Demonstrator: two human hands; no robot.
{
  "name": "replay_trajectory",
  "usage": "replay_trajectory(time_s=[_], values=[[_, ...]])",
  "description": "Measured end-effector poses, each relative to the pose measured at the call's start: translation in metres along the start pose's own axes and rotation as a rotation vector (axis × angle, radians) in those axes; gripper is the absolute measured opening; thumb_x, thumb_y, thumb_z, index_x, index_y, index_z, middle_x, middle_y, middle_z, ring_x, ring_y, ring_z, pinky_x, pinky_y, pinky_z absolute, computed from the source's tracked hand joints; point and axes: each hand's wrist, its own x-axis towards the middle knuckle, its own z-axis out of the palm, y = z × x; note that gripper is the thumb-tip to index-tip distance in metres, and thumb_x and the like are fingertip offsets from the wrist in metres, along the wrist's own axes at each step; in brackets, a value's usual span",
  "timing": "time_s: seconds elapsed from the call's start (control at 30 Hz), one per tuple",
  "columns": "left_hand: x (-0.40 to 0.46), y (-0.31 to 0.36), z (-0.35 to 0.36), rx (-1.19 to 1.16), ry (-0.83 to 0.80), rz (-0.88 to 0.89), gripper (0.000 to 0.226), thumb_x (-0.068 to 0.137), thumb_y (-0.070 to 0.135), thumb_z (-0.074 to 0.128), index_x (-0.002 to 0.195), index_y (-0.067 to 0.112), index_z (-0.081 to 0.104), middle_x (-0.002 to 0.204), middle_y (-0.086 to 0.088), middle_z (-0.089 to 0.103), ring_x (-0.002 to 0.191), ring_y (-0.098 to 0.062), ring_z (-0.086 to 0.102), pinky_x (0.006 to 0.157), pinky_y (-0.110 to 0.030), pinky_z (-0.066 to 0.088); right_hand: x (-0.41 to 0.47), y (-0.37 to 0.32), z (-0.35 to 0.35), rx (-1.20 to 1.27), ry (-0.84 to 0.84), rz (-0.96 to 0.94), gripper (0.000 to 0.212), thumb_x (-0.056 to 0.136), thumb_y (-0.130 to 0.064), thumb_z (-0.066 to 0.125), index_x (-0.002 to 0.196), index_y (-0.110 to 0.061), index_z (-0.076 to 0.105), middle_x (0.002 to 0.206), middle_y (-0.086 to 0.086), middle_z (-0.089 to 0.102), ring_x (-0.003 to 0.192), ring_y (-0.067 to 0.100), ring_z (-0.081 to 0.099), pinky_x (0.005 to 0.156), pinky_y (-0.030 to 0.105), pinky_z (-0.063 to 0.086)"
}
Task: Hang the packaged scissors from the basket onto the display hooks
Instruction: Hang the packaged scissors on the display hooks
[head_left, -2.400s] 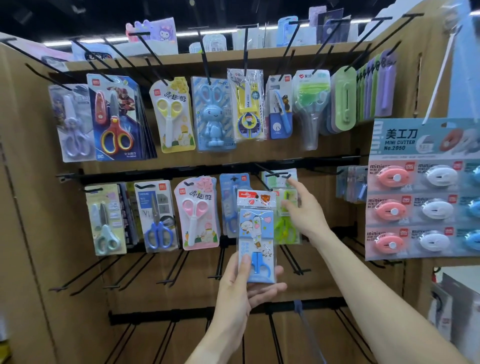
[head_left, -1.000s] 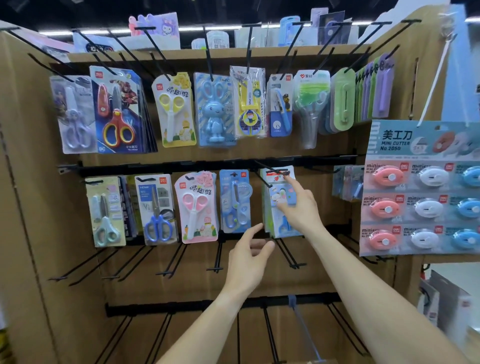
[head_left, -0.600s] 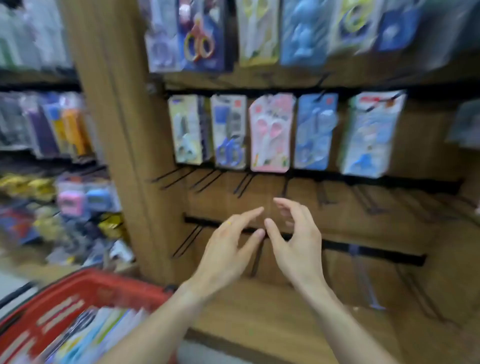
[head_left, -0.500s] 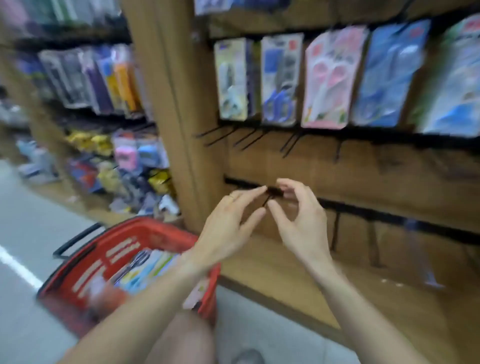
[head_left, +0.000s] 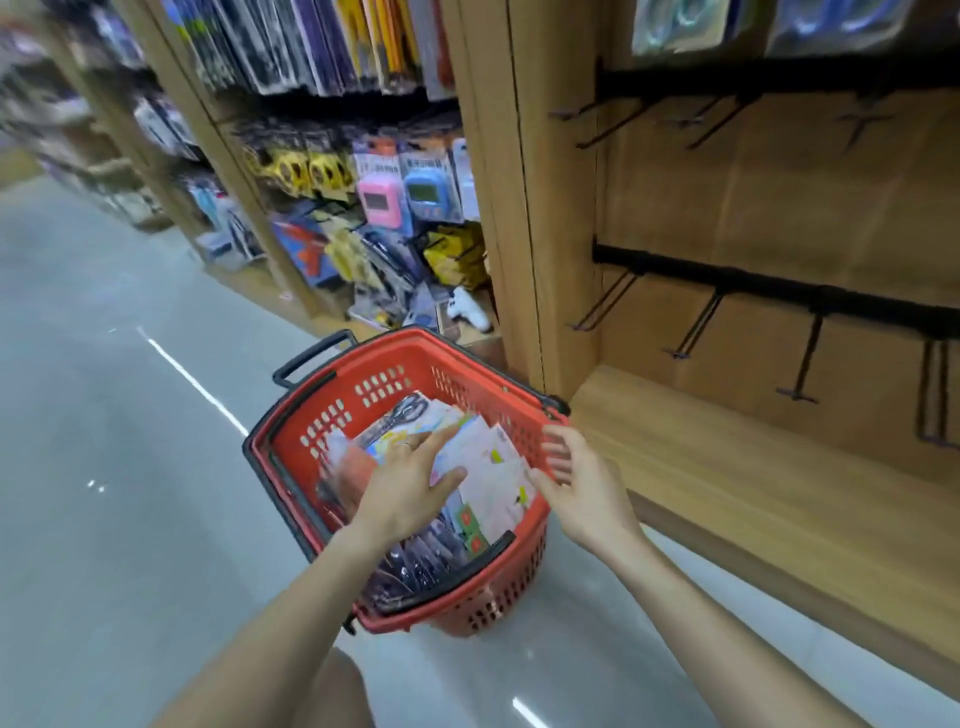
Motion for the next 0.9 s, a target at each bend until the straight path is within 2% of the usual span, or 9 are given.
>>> replay_trajectory(time_s=[0.2,0.3,0.37,0.43,0.5,0.57,0.67,0.77,0.9], values=[[0.013,-0.038,0.027,0.163,-0.171,-0.049,0.105,0.081,0.078,0.068,0.164,0.031,0.026,0.163,-0.009,0.036,0.148,-0.032,0.037,0.116,-0.046,0.040,0.022,0.012,0.045,-0.223,-0.112,0.102,0.053,0.094,-0.012,0.066,0.144,-0.022,0.052,0.132,0.004,0.067,0.119,0.022,0.066,0.102,0.041,0.054],[0.017,-0.043,0.044,0.329,-0.154,-0.027,0.139,0.053,0.101,0.055,0.164,0.024,0.022,0.160,-0.008,0.035,0.149,-0.032,0.031,0.117,-0.048,0.035,0.042,-0.002,0.062,-0.446,-0.243,0.189,0.049,0.090,0.001,0.058,0.138,-0.008,0.049,0.123,0.016,0.067,0.116,0.034,0.066,0.084,0.038,0.053],[0.022,-0.041,0.054,0.399,-0.129,-0.015,0.146,0.053,0.099,0.059,0.164,0.013,0.016,0.158,-0.012,0.032,0.148,-0.035,0.028,0.116,-0.048,0.035,0.060,-0.016,0.079,-0.492,-0.334,0.349,0.048,0.092,0.005,0.057,0.138,0.001,0.045,0.123,0.019,0.065,0.112,0.035,0.067,0.074,0.035,0.049],[0.028,-0.040,0.061,0.422,-0.136,-0.027,0.143,0.065,0.088,0.070,0.164,0.004,0.009,0.160,-0.017,0.024,0.150,-0.039,0.023,0.119,-0.048,0.034,0.078,-0.020,0.101,-0.484,-0.379,0.521,0.055,0.095,-0.003,0.064,0.145,0.005,0.042,0.127,0.017,0.066,0.106,0.029,0.070,0.063,0.031,0.050],[0.032,-0.044,0.066,0.379,-0.137,-0.040,0.138,0.069,0.079,0.077,0.163,0.001,0.012,0.160,-0.021,0.022,0.149,-0.042,0.023,0.121,-0.047,0.033,0.091,-0.009,0.121,-0.478,-0.395,0.601,0.080,0.095,-0.002,0.063,0.160,0.001,0.018,0.136,0.020,0.061,0.113,0.031,0.068,0.064,0.031,0.052],[0.037,-0.053,0.070,0.275,-0.120,-0.036,0.123,0.070,0.070,0.083,0.156,0.002,0.027,0.156,-0.024,0.027,0.145,-0.041,0.030,0.120,-0.045,0.036,0.094,0.000,0.128,-0.567,-0.415,0.500,0.108,0.088,0.010,0.061,0.166,-0.021,-0.006,0.155,0.026,0.036,0.127,0.039,0.058,0.086,0.038,0.056],[0.041,-0.064,0.071,0.020,-0.122,-0.028,0.099,0.075,0.047,0.091,0.149,0.008,0.038,0.153,-0.020,0.029,0.135,-0.033,0.047,0.110,-0.034,0.045,0.093,0.006,0.125,-0.905,-0.522,0.196,0.121,0.085,0.013,0.063,0.163,-0.044,-0.010,0.171,0.014,-0.015,0.153,0.043,0.019,0.115,0.052,0.042],[0.043,-0.069,0.070,-0.194,-0.111,-0.031,0.093,0.076,0.032,0.093,0.151,0.013,0.041,0.151,-0.012,0.034,0.129,-0.028,0.054,0.106,-0.033,0.045,0.102,0.016,0.124,-1.115,-0.567,-0.001,0.117,0.087,-0.001,0.074,0.165,-0.031,-0.009,0.172,0.008,-0.017,0.159,0.037,0.003,0.124,0.051,0.027],[0.042,-0.074,0.071,-0.376,-0.060,0.001,0.084,0.074,0.029,0.094,0.144,0.024,0.047,0.128,0.005,0.055,0.111,-0.021,0.062,0.096,-0.037,0.053,0.116,0.020,0.122,-1.194,-0.608,-0.196,0.106,0.083,-0.020,0.083,0.162,-0.011,0.014,0.174,0.008,0.004,0.160,0.035,0.001,0.130,0.045,0.011]])
